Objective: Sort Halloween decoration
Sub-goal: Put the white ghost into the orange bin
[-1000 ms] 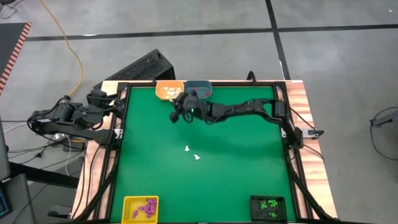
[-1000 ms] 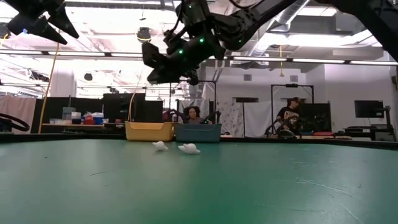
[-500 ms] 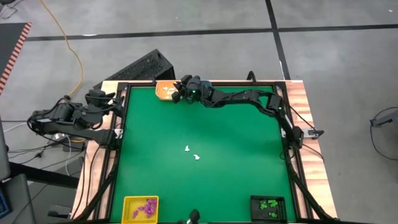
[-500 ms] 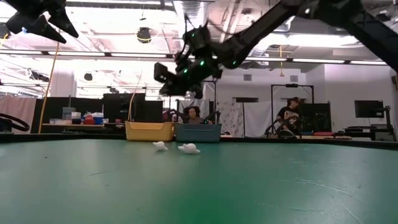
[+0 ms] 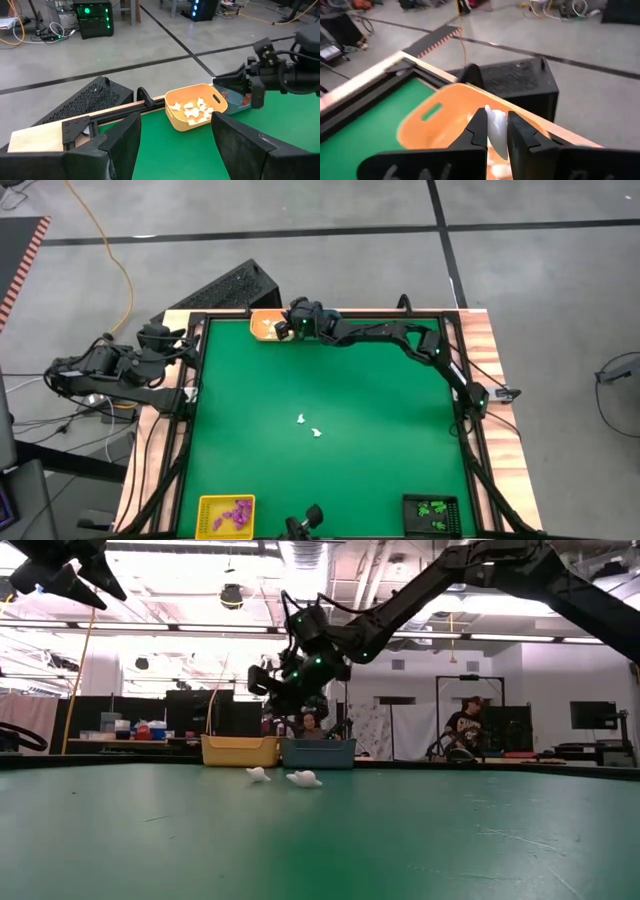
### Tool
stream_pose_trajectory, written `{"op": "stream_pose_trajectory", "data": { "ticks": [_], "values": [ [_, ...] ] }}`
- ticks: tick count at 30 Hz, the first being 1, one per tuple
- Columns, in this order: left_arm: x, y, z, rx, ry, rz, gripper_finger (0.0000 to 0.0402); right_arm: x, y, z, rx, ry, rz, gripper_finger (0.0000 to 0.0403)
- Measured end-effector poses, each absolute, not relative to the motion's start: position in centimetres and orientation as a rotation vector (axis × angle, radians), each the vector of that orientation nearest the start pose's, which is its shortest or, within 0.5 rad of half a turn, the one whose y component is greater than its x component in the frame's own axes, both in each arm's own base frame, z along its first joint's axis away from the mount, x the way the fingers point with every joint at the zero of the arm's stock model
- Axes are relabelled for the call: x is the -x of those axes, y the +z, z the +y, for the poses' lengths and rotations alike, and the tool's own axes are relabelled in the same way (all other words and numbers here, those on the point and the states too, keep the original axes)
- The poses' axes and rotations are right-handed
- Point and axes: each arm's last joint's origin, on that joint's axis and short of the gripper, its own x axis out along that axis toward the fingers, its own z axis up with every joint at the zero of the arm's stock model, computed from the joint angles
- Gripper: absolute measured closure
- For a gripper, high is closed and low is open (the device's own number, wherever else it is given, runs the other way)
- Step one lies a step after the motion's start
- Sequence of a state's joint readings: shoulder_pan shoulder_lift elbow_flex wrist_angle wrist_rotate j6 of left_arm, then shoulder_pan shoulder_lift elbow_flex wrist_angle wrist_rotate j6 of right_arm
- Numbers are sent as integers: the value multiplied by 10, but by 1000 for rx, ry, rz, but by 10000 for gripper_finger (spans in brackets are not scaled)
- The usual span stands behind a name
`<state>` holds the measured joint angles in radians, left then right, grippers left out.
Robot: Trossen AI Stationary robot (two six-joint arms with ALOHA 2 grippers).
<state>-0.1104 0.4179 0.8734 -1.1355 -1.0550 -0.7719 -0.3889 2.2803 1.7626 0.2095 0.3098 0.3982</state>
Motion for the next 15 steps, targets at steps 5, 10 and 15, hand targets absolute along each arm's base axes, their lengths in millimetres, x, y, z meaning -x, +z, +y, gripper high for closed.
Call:
{"op": "stream_pose_trajectory", "data": {
  "ticks": [5,10,15],
  "values": [
    [-39,321,21,300,1059,208,170,-479,201,-212,-443,-745,208,359],
    [-39,321,21,299,1060,207,170,-480,201,-211,-446,-721,217,343],
    [-39,321,21,297,1064,205,170,-480,201,-211,-451,-692,223,312]
  ]
}}
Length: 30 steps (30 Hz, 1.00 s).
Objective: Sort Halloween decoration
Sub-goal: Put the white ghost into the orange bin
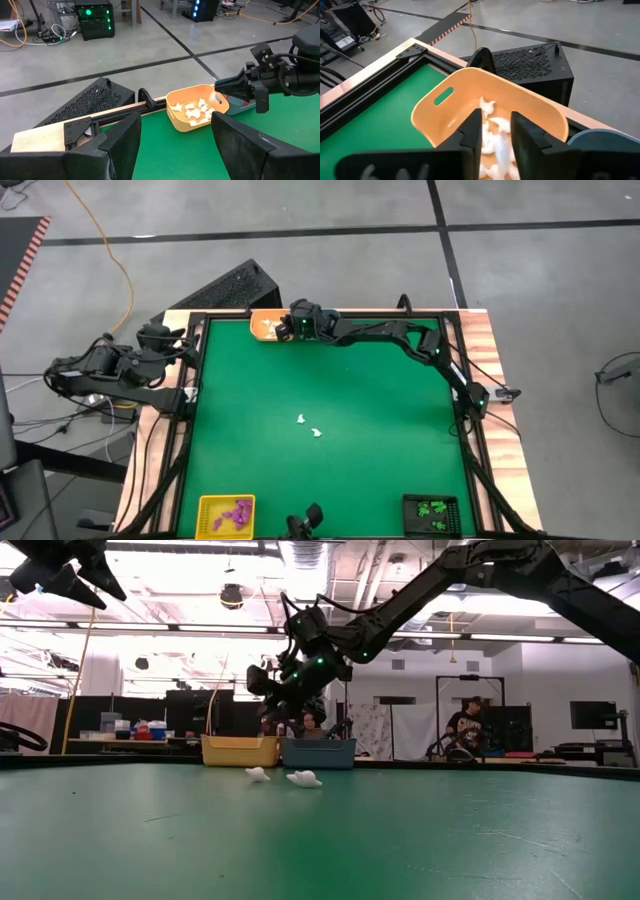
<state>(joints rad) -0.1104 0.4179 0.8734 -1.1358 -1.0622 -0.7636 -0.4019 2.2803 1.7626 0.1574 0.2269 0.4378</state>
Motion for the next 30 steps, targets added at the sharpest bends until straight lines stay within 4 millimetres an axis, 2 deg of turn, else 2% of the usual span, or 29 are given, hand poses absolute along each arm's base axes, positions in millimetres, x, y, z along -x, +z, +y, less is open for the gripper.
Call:
{"op": "stream_pose_trajectory", "data": {
  "ticks": [6,9,11,15,19,21,23,27,30],
  "values": [
    [-39,321,21,297,1064,204,170,-479,201,-213,-466,-661,227,255],
    [-39,321,21,298,1062,206,170,-477,210,-214,-481,-603,222,236],
    [-39,321,21,299,1062,206,170,-473,229,-212,-479,-558,198,233],
    [-39,321,21,298,1061,206,170,-449,287,-202,-406,-454,217,239],
    [-39,321,21,302,1055,210,170,-409,341,-174,-273,-422,365,251],
    [-39,321,21,301,1055,211,170,-383,368,-154,-218,-409,444,257],
    [-39,321,21,304,1052,212,170,-355,385,-131,-199,-395,556,263],
    [-39,320,21,313,1034,224,170,-313,397,-81,-221,-397,797,272],
    [-40,320,20,325,1010,239,170,-295,394,-37,-238,-422,874,275]
  ]
}}
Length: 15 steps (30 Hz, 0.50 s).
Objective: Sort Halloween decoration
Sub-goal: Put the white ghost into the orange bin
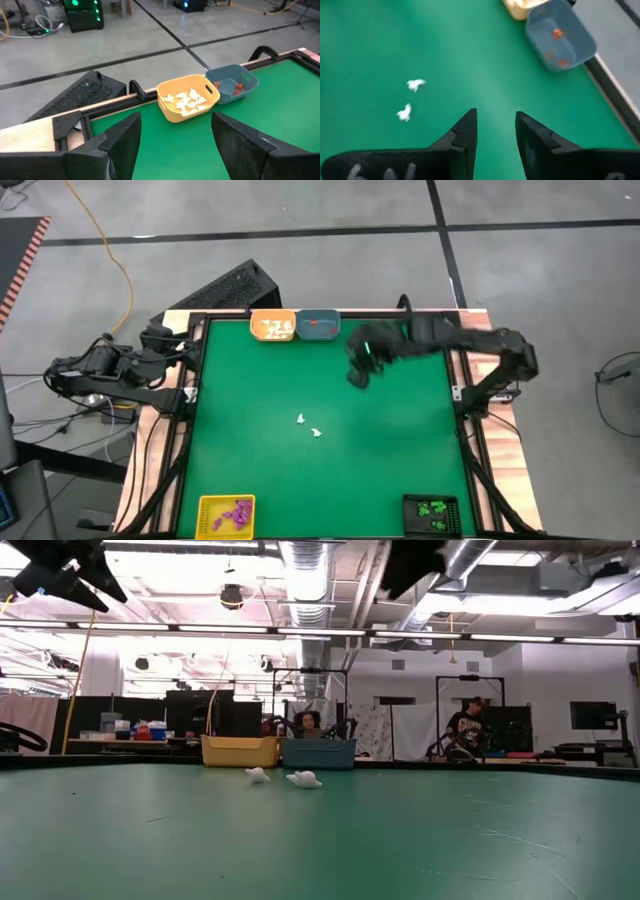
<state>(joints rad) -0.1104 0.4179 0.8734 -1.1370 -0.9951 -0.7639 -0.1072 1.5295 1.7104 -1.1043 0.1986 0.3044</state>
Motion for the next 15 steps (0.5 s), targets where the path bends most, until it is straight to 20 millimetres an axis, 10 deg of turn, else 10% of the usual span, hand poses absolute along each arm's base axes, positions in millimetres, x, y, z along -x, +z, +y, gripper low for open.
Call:
{"op": "stream_pose_trajectory", "data": {
  "ticks": [8,15],
  "values": [
    [-40,319,19,344,973,260,170,-267,329,71,-275,-589,818,276],
    [-40,319,19,350,974,257,170,-294,253,122,-318,-508,725,276]
  ]
}}
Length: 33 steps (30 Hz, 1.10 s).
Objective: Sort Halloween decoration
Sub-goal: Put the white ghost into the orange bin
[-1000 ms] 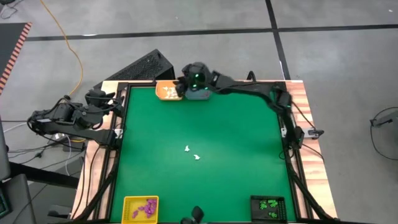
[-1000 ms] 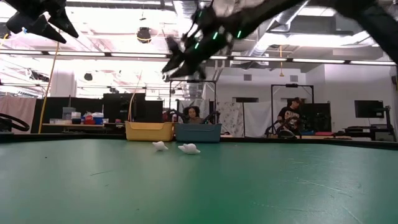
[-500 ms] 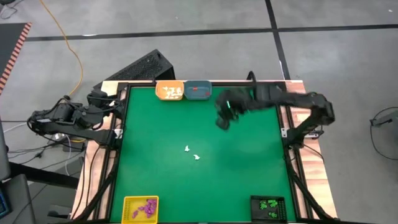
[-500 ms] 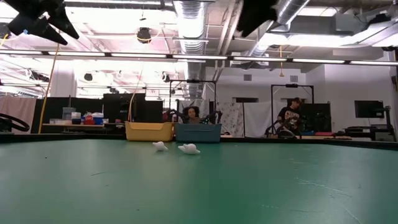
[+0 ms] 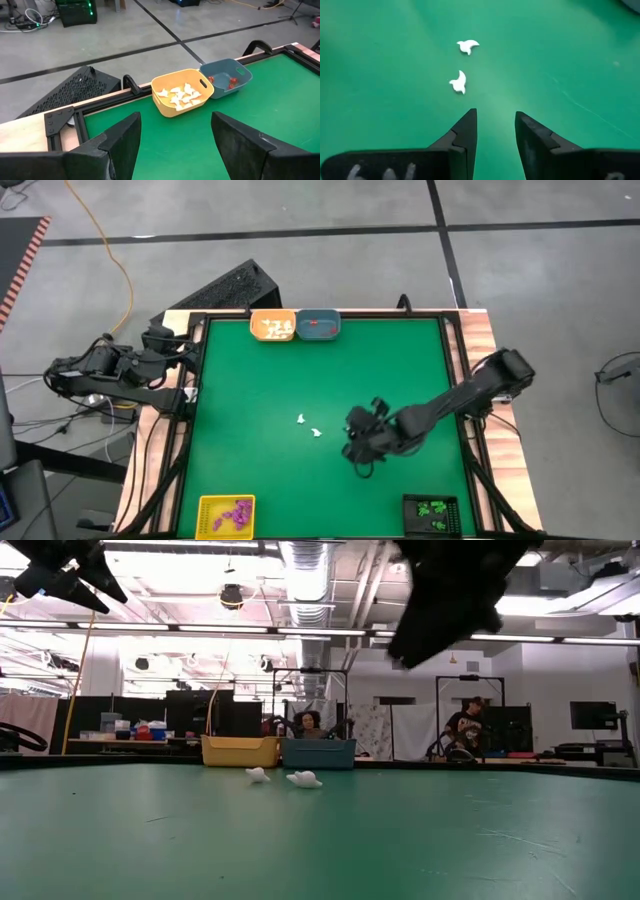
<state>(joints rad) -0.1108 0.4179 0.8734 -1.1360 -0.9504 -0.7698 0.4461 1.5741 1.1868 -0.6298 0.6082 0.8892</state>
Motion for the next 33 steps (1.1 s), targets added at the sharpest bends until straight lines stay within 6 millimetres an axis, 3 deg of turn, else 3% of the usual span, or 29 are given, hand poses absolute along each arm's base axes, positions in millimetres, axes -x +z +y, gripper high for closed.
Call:
{"op": "stream_pose_trajectory", "data": {
  "ticks": [7,13,22,33],
  "values": [
    [-40,319,19,346,972,260,170,-345,191,138,-291,-490,660,261],
    [-40,319,19,328,968,274,170,-377,164,137,-292,-457,532,225],
    [-40,317,19,328,950,302,170,-390,149,113,-294,-546,506,170],
    [-40,317,19,327,952,305,170,-393,105,133,-265,-559,495,168]
  ]
}}
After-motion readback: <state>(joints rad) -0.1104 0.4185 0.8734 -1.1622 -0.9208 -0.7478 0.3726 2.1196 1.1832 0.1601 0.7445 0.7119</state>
